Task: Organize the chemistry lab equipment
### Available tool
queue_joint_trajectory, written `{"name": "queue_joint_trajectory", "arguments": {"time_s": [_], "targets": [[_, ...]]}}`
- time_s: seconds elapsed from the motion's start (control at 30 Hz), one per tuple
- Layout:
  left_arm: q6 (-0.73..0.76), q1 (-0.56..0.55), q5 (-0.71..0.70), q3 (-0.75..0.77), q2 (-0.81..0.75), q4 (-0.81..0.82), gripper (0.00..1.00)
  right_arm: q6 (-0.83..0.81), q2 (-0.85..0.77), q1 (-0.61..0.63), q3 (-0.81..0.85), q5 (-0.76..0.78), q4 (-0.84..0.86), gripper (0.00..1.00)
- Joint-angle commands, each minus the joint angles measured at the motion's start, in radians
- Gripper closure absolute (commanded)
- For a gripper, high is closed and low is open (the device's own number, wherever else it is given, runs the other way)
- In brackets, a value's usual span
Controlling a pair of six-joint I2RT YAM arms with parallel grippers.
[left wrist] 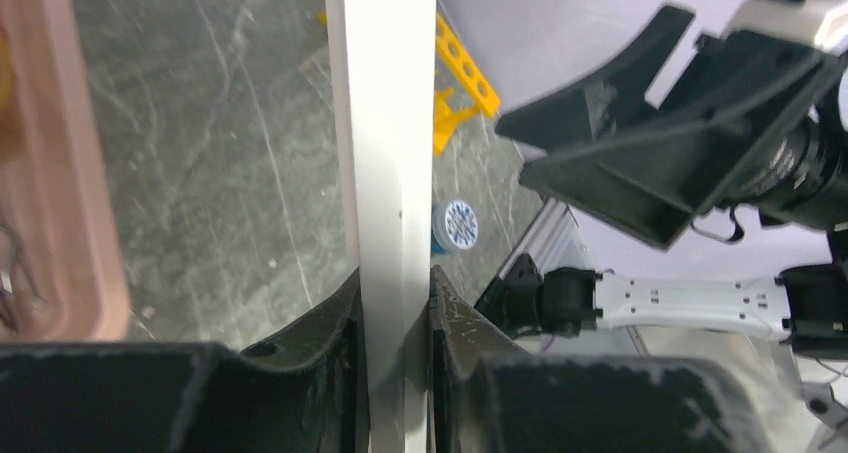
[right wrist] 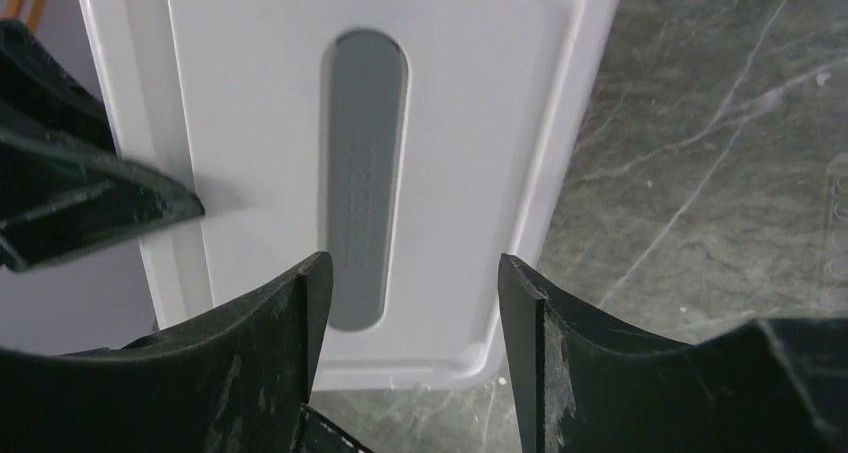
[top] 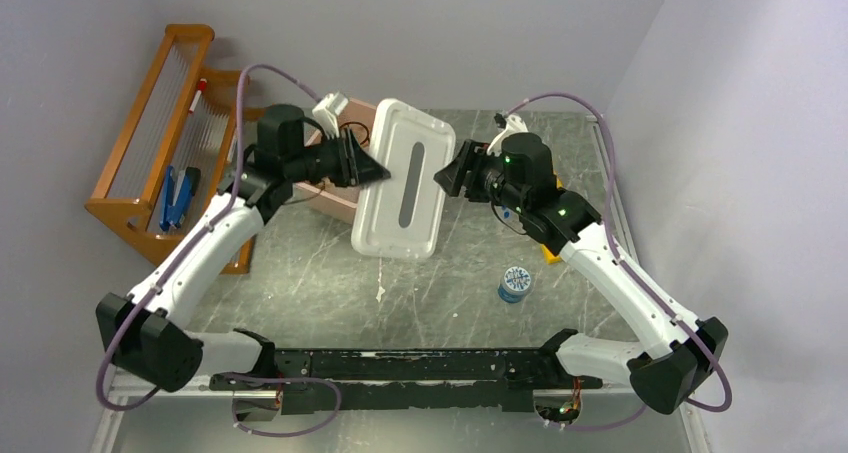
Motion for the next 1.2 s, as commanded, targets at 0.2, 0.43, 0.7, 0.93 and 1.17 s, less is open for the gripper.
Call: {"name": "queue_joint_trajectory", "arguments": {"time_s": [0.2,0.43,0.7,0.93,1.17], "targets": [[0.031,0.224,0.237,0.332,0.25,-0.055,0.95,0.061,0.106,-0.009,0.108,0.054,0.119,0.32],[-0.119,0.367,0.366,0.366,0.41,0.099,0.95,0.123,0.294,-0.039,0.222,0.035,0.092,0.31],[-0.114,0.428,0.39,0.466,0.559,0.058,0.95,0.042,0.582,-0.041,0.431,-0.053,0.015,0.33],[-0.017,0.483,0.318,0.457,0.588,-0.04,0.91,0.0,0.718,-0.048,0.471,-0.082,0.069,0.38],[0.059,0.515,0.241,0.487,0.625,-0.133,0.79,-0.013,0.777,-0.059,0.499,-0.118,0.104,0.39]]}}
